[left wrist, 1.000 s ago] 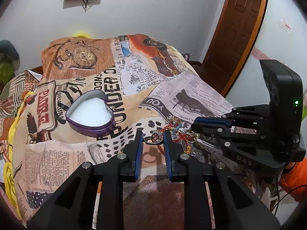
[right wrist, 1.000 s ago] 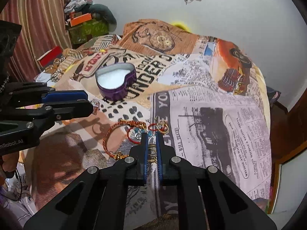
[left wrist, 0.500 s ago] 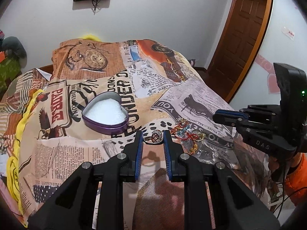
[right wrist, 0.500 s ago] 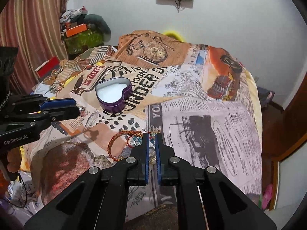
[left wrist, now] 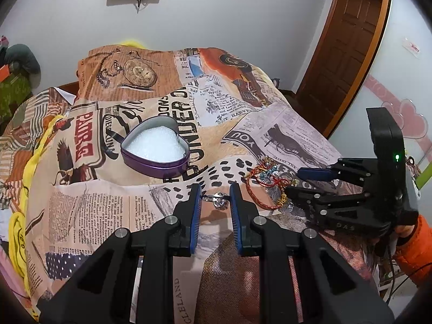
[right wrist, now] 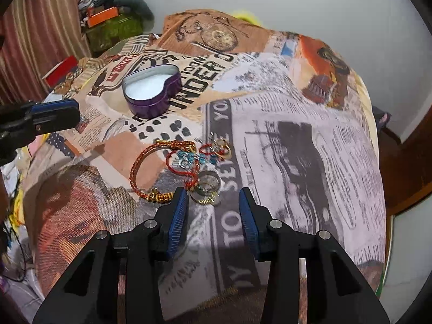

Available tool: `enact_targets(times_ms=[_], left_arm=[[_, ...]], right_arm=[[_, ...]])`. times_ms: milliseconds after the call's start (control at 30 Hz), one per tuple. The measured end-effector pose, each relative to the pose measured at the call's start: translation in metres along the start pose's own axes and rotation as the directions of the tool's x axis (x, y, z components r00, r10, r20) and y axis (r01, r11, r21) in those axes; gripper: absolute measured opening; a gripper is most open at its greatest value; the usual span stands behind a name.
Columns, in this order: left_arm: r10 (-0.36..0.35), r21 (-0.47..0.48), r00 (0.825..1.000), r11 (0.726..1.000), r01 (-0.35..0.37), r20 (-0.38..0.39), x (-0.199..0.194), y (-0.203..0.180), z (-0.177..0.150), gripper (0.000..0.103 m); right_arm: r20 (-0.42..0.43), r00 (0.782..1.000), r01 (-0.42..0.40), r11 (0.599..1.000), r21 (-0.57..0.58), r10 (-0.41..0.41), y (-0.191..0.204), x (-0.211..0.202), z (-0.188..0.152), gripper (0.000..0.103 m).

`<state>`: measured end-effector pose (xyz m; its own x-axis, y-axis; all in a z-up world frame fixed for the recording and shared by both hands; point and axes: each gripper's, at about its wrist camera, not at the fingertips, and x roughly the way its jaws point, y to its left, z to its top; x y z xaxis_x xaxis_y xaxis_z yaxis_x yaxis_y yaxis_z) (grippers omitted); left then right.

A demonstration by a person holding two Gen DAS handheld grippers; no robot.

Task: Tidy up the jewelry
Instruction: 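Carry the ring in the right gripper over the heart tin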

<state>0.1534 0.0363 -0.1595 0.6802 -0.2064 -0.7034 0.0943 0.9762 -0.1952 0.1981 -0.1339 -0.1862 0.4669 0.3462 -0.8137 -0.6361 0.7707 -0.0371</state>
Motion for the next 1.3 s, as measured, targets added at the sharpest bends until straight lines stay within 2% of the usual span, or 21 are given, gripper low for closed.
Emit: enact_targets(times_ms=[67, 167, 233, 367, 667, 1033, 1300], left_arm=[[0.003, 0.002, 1.0, 1.0, -0.003, -0.003, 0.001, 0.0, 0.0, 0.02], [0.007, 0.002, 1.0, 1.0, -0.007, -0.001, 0.0, -0.001, 0.001, 0.02], [0.008, 0.001, 1.0, 1.0, -0.008, 0.002, -0.002, -0.002, 0.002, 0.02], [0.014, 0.005, 1.0, 1.0, -0.014, 0.011, -0.007, -0.003, 0.003, 0.02], [0.037, 0.006, 0.999, 0.999, -0.037, 0.038, -0.017, -0.002, 0.007, 0.02], [0.09, 0.018, 0.992, 0.996, -0.092, 0.083, -0.025, 0.017, 0.028, 0.02], [0.135, 0.007, 0.986, 0.991, -0.137, 0.102, -0.016, 0.041, 0.048, 0.02]], right_arm=[[0.002, 1.0, -0.017, 1.0, -0.022, 0.017, 0.003, 0.001, 0.0, 0.018], [0.002, 1.0, -0.015, 0.999, -0.036, 0.015, 0.007, 0.001, -0.001, 0.014], [0.009, 1.0, -0.018, 1.0, -0.021, 0.018, 0.007, -0.003, -0.001, 0.008], [0.022, 0.999, -0.033, 0.999, 0.018, 0.032, 0.003, -0.011, -0.002, 0.008], [0.096, 0.995, -0.024, 1.0, 0.014, 0.022, 0.011, -0.037, 0.007, 0.008], [0.202, 0.977, -0.073, 0.997, 0.014, 0.069, 0.025, -0.045, 0.056, 0.008], [0.22, 0.969, -0.116, 0.993, -0.007, 0.115, 0.036, -0.028, 0.092, 0.008]])
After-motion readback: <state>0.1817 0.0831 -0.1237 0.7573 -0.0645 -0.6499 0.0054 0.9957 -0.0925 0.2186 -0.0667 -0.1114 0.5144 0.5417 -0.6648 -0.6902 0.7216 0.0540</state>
